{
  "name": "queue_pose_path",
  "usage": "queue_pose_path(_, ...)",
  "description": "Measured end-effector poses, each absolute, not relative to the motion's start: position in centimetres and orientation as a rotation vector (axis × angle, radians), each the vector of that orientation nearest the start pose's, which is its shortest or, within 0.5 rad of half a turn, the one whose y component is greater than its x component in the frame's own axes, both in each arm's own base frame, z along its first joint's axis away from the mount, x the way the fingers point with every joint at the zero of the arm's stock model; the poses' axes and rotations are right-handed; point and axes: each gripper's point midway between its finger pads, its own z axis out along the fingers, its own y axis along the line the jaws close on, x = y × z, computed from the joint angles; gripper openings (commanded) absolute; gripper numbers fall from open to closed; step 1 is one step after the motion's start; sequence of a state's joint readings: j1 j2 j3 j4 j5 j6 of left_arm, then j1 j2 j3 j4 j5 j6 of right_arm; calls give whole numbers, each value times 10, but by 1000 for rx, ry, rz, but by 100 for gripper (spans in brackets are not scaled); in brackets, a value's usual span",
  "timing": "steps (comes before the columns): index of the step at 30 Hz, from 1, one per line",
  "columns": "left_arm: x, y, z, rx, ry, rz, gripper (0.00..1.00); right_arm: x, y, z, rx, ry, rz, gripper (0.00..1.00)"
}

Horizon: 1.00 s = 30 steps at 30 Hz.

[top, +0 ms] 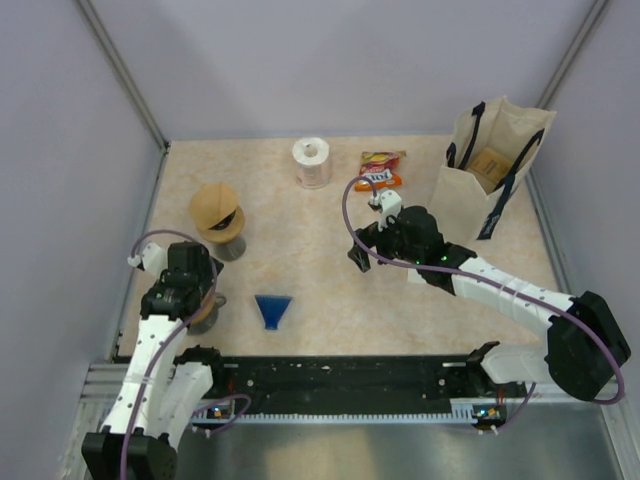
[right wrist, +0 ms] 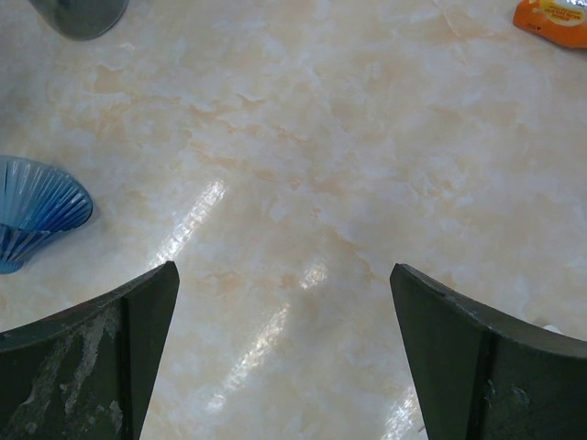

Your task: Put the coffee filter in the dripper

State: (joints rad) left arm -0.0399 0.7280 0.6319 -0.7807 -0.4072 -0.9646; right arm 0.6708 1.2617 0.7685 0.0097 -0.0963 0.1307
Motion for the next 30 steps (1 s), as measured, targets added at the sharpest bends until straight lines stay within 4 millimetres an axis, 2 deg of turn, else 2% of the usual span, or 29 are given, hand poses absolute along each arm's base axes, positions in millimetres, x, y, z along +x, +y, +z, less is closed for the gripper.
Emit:
queue_pose_path(7,231,25,124,-1170,1982,-48,99,288,255,149,-618,2015,583,99)
queue_pose_path(14,233,26,126,-1137,1998,-29,99,288,255,149,-615,2015,580,99)
queue_pose_path(24,215,21,166,-1094,2076,-32,99,290,253,149,-613,2014,564,99)
queue_pose_path(28,215,0,188,-994,2089,-186,99,291,252,149,-608,2014,555,99)
queue_pose_path(30,214,-11,191,-943,2116,-256,97,292,251,149,-601,2015,545,99)
